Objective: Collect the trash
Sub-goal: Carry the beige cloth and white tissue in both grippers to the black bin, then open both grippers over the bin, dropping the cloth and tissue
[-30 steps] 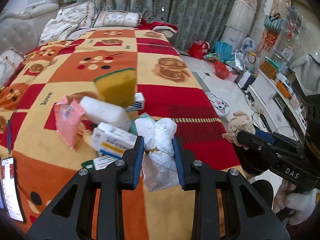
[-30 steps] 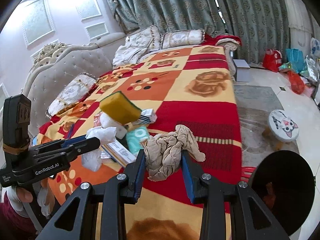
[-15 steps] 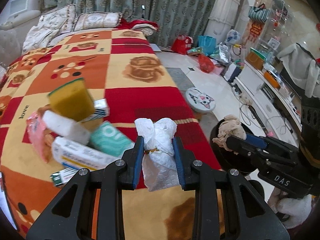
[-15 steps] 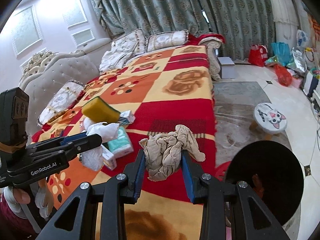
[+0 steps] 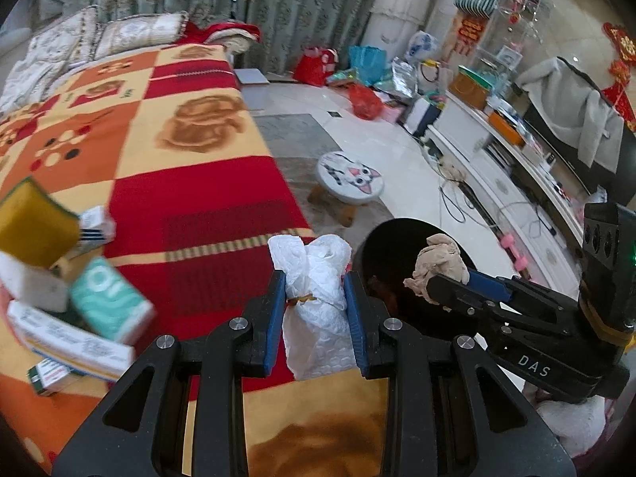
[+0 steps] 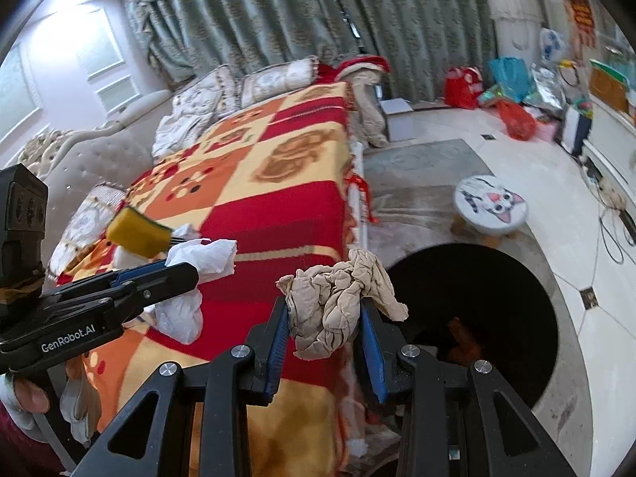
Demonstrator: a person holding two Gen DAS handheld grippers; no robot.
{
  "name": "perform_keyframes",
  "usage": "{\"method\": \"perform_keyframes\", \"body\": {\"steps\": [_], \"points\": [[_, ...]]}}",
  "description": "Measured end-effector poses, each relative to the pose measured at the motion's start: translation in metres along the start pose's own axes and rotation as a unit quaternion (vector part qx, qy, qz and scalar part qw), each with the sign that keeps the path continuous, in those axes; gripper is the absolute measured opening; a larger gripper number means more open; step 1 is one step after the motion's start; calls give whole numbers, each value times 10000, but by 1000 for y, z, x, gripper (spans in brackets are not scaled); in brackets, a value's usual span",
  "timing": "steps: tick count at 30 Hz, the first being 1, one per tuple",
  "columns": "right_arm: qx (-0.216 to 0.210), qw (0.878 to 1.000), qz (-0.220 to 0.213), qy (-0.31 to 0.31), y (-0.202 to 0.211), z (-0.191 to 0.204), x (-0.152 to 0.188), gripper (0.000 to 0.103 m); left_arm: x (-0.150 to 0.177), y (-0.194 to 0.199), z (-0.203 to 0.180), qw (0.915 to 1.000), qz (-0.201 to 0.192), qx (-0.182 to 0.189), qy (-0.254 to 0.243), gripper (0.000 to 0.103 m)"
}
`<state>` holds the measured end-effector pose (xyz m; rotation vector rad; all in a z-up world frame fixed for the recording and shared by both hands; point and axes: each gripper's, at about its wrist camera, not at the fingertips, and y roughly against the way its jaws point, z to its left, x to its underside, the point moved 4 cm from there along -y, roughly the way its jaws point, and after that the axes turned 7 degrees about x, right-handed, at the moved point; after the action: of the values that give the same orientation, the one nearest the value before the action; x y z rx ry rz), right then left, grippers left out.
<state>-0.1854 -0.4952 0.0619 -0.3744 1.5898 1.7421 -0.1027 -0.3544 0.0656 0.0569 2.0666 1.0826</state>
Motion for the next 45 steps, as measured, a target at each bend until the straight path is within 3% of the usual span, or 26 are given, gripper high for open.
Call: {"method": "perform_keyframes", "body": {"steps": [8,25,27,31,32,35,45], "points": [[223,9992,127,-309,-4,-39,5,33,-8,-32,-22,9995,196,225,-66,27],[527,9951,284,-792,-13,-80,10,40,-18,-66,-47,9966,299,760,-63,29],[516,9944,289,-877,-13,-83,10,45,-19,-68,-49,9964,301,794,-69,33],[534,9937,334,-929,-13,-86,9,48,-19,-66,-50,9958,256,883,-24,55],[551,9936,335,-928,-13,-86,9,51,-19,-65,-50,9957,242,894,-21,56],[528,9936,312,-948,-11,-86,8,59,-19,-61,-48,9962,225,847,-32,56],[445,9957,295,-761,-11,-68,6,60,-12,-39,-29,9992,75,385,-120,56]]}}
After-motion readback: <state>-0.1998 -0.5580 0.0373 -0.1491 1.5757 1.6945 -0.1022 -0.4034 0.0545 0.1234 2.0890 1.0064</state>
